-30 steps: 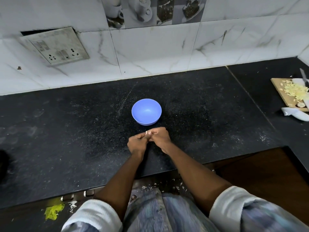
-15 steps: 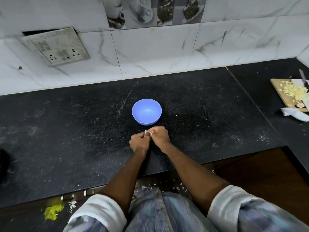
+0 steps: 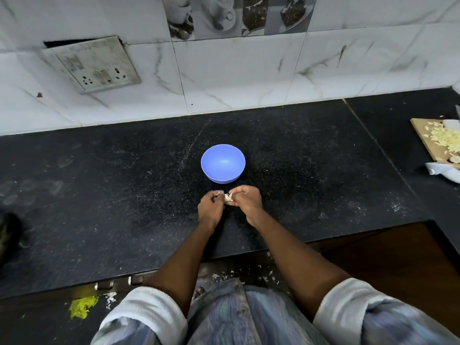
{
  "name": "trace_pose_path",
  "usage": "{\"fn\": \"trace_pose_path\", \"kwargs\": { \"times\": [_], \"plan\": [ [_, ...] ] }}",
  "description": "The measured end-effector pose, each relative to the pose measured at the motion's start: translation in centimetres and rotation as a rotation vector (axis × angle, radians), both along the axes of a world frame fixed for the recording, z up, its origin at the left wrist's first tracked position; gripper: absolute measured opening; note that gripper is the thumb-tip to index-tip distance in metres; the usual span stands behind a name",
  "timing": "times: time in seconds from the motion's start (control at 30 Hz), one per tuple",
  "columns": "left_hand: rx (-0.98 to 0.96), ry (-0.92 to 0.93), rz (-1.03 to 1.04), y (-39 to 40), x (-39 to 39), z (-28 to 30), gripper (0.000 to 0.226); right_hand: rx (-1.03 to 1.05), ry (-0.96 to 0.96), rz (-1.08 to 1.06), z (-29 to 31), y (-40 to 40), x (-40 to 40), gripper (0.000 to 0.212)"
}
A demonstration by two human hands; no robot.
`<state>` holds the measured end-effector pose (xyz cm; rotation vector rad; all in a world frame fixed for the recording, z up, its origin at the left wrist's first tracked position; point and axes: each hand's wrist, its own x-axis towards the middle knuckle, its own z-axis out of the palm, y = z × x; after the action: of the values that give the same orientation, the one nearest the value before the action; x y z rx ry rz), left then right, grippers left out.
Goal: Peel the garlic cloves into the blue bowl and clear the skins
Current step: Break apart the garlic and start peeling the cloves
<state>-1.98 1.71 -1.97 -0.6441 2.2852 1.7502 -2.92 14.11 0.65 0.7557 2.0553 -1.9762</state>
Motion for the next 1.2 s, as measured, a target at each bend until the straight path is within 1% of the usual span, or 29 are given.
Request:
{"fn": "trace_pose_path", "kwargs": {
  "times": [0.13, 0.2, 0.33, 0.4, 0.5, 0.6, 0.67, 0.77, 0.9, 0.97, 1.07, 1.13, 1.2],
  "plan": [
    [0.118, 0.004, -0.072, 0.5, 0.0, 0.5, 0.020, 0.007, -0.015, 0.006, 0.1, 0.0, 0.2, 0.008],
    [0.154, -0.007, -0.077, 0.5, -0.1, 0.5, 0.020, -0.023, -0.036, -0.017, -0.1, 0.1, 0.2, 0.008],
    [0.074, 0.010, 0.043, 0.1, -0.6, 0.3, 0.022, -0.025, -0.047, -0.019, -0.2, 0.8, 0.3, 0.015],
    [0.105, 0.029, 0.082, -0.1, -0.5, 0.3, 0.025, -0.002, -0.034, -0.013, -0.1, 1.1, 0.4, 0.015],
    [0.113, 0.108, 0.054, -0.3, -0.3, 0.3, 0.027, 0.039, -0.035, -0.001, 0.1, 1.1, 0.2, 0.019],
    [0.116, 0.144, 0.045, -0.3, -0.2, -0.1, 0.025, 0.116, 0.000, 0.081, 0.4, 1.2, 0.1, 0.024],
    [0.100, 0.161, 0.045, -0.3, -0.2, -0.4, 0.021, 0.202, 0.037, 0.141, 0.3, 1.2, 0.2, 0.020],
    [0.039, 0.199, 0.039, -0.4, -0.1, -0.2, 0.020, 0.303, 0.060, 0.163, 0.2, 1.2, 0.3, 0.011],
    [0.098, 0.147, 0.080, -0.6, -0.2, -0.2, 0.018, 0.339, 0.043, 0.157, -0.2, 1.4, 0.1, 0.025],
    [0.119, 0.107, 0.098, -0.6, -0.1, -0.2, 0.019, 0.371, 0.056, 0.199, -0.6, 1.5, 0.3, 0.024],
    [0.116, 0.115, 0.140, -0.5, 0.2, -0.1, 0.013, 0.410, 0.086, 0.292, -1.2, 1.1, 0.9, 0.024],
    [0.117, 0.140, 0.161, -0.5, 0.5, 0.1, 0.010, 0.365, 0.099, 0.319, -1.7, 0.5, 1.2, 0.028],
    [0.165, 0.143, 0.162, -0.5, 0.7, 0.3, 0.008, 0.233, 0.089, 0.308, -1.5, -0.2, 1.3, 0.030]
  ]
}}
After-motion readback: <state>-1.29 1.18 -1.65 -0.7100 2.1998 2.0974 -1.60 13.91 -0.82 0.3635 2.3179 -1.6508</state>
